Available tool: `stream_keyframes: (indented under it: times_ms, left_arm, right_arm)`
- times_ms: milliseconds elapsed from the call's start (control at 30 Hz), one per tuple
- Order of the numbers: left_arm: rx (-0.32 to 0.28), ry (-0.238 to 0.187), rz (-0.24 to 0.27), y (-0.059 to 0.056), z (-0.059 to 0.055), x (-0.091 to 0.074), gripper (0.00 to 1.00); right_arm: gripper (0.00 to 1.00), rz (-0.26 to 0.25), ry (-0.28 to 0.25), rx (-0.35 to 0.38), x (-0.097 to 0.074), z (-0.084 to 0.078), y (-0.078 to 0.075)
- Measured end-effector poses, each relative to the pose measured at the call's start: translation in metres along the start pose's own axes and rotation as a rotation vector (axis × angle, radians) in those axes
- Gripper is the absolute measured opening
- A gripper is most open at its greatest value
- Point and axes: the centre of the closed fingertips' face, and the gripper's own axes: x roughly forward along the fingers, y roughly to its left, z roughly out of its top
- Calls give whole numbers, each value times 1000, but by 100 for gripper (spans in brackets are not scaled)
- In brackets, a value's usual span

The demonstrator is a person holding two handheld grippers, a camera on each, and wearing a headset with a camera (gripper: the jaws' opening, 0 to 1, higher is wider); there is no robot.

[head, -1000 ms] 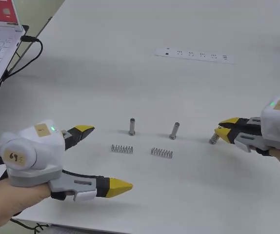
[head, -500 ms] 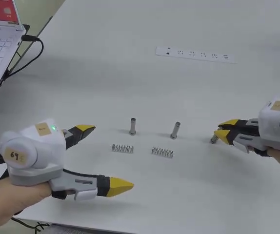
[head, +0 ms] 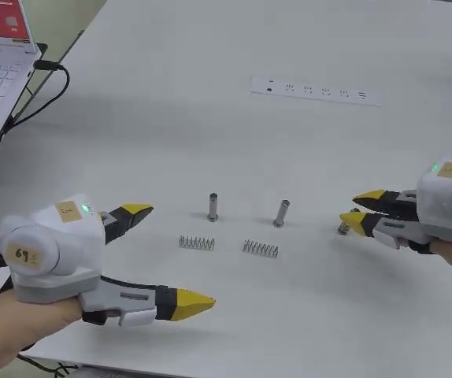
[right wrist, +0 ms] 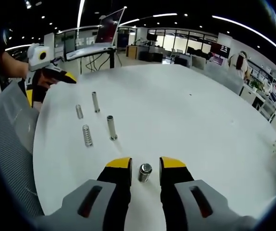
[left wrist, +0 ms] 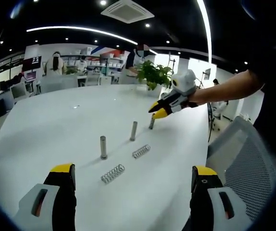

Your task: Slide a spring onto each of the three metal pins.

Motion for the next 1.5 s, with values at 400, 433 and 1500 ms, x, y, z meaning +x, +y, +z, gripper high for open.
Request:
stream_keyframes:
  times_ms: [400, 433, 1500]
  left_arm:
    - [14, -4, -13, -1, 5, 3, 98]
    - [15, -5, -13, -1, 6, 3, 98]
    - [9, -12, -5, 3, 6, -2, 98]
  right_arm:
    - [32, -19, -22, 45, -12, 4, 1]
    - [33, -20, -25, 51, -13, 5, 1]
    - [48, 62, -123, 40, -36, 30, 63]
